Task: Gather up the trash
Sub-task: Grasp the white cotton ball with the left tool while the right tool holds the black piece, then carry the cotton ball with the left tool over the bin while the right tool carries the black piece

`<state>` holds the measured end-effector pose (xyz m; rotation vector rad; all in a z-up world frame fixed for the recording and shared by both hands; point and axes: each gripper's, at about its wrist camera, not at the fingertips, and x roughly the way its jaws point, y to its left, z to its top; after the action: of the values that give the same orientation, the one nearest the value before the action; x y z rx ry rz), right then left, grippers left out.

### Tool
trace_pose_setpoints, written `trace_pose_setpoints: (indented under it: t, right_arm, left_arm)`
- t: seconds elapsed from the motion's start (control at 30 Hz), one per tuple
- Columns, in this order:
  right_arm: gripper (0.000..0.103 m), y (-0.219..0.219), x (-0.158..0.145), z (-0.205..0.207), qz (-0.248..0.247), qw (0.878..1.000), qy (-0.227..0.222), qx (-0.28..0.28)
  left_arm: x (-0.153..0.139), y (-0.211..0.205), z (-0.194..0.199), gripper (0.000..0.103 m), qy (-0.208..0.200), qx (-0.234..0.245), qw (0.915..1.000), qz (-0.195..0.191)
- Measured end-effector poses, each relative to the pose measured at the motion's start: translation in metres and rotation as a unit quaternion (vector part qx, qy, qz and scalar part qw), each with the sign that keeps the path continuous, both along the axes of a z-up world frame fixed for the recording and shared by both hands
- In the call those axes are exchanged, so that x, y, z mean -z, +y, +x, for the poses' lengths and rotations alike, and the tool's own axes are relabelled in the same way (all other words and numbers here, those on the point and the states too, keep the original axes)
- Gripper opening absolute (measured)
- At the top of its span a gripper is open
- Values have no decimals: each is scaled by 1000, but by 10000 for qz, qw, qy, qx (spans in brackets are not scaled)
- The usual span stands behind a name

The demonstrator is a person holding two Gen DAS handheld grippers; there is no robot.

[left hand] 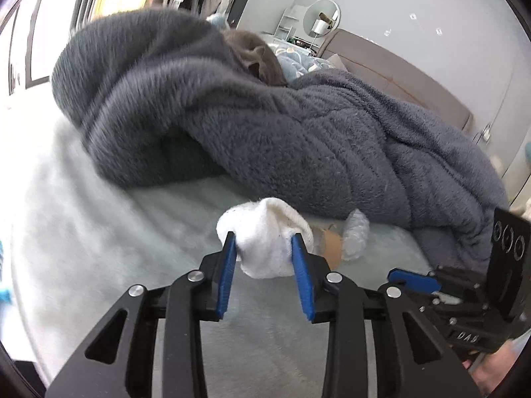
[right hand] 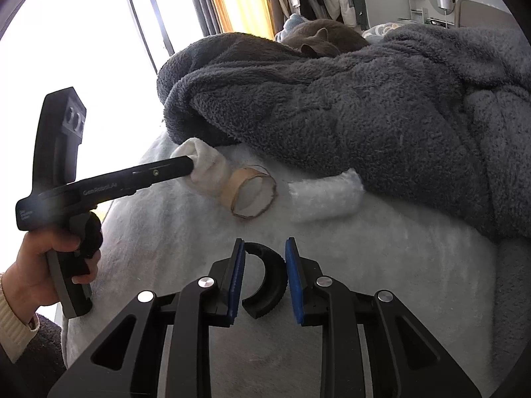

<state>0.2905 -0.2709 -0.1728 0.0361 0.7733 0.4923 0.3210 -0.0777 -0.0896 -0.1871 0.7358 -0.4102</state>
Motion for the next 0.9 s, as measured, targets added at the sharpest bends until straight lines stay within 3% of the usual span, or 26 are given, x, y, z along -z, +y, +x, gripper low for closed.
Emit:
trace_pose_setpoints:
  t: [0.17,0.37,0.9]
  right_arm:
    - [25,14,-5,2,17,10000,-19,-38]
    - [25,34,-11,6,-16,9999,-42,-132]
    - [24,98,-24,11,-101,9990,-108,-429]
  left_arm:
    - [-5,9,-7,34,-65,78,9999,117]
    - [-1,17,-16,29,165,196,9997,45]
    - [-27,76,-47,29,-21,75,9997,219]
